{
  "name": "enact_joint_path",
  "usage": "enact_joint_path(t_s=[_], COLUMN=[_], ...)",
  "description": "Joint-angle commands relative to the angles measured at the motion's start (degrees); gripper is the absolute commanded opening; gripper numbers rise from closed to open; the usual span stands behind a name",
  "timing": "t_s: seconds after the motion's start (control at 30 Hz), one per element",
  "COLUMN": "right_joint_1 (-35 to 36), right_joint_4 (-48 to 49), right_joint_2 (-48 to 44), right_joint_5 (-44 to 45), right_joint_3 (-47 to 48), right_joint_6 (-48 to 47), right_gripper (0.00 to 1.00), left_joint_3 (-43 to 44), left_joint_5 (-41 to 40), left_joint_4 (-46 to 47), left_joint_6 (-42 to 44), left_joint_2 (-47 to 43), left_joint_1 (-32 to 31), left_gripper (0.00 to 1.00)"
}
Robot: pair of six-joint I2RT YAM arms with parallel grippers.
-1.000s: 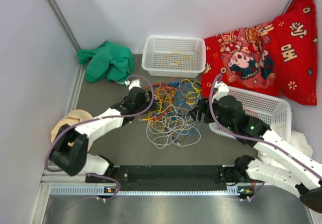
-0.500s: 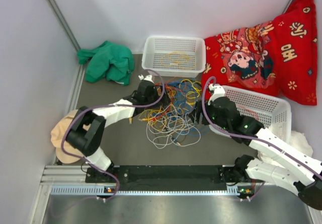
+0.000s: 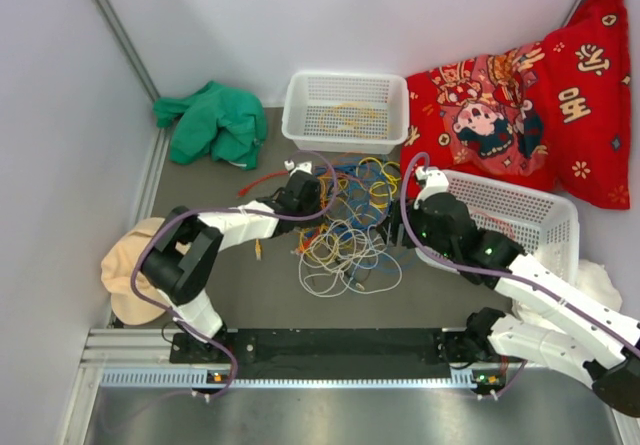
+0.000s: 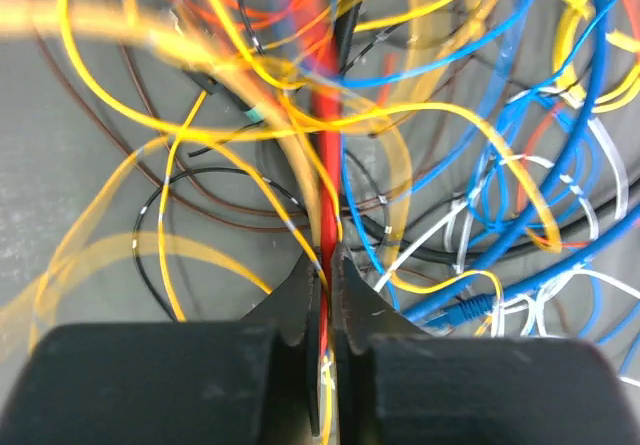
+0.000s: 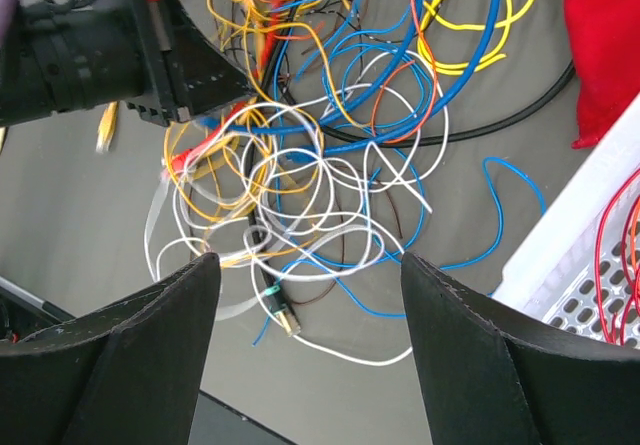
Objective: Untangle the cables
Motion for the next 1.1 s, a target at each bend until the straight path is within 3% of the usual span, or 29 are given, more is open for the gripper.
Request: enact_joint_path(t_s=[0.0, 0.33, 0.43, 0.67, 0.8, 1.07], right_joint_1=[0.56, 0.56, 0.56, 0.64, 0.64, 0.64], right_joint_4=[0.23, 1.55, 3.04, 8.83, 17.17, 24.65], right_joint_2=[-2.00, -3.41, -3.15, -2.80, -1.04, 10.46], right_joint_5=[1.32, -2.54, -5.00, -10.26, -14.67, -21.78], right_joint_3=[1.19, 3.65, 4.18, 4.97, 8.29, 15.43], right_joint_6=[1.14, 1.84, 1.93, 3.25, 4.65, 6.14], right_gripper=[0.72, 0.71, 0.70, 0.70, 0.70, 0.63], left_joint_3=[0.59, 5.51, 8.23, 12.55, 12.47, 11.59], left_joint_5=[-3.81, -6.27, -5.92, -3.99, -1.36, 0.76], left_joint_4=[-3.16, -12.14, -15.04, -19.09, -18.13, -17.07], left_joint_6=[2.53, 4.72, 5.16, 5.34, 4.38, 3.50], left_joint_2=[-8.11, -35.43, -39.66, -43.89, -43.99, -44.51], left_joint_1=[0.34, 3.16, 3.95, 4.13, 4.13, 4.13], left_gripper=[0.00, 0.00, 0.00, 0.00, 0.00, 0.00])
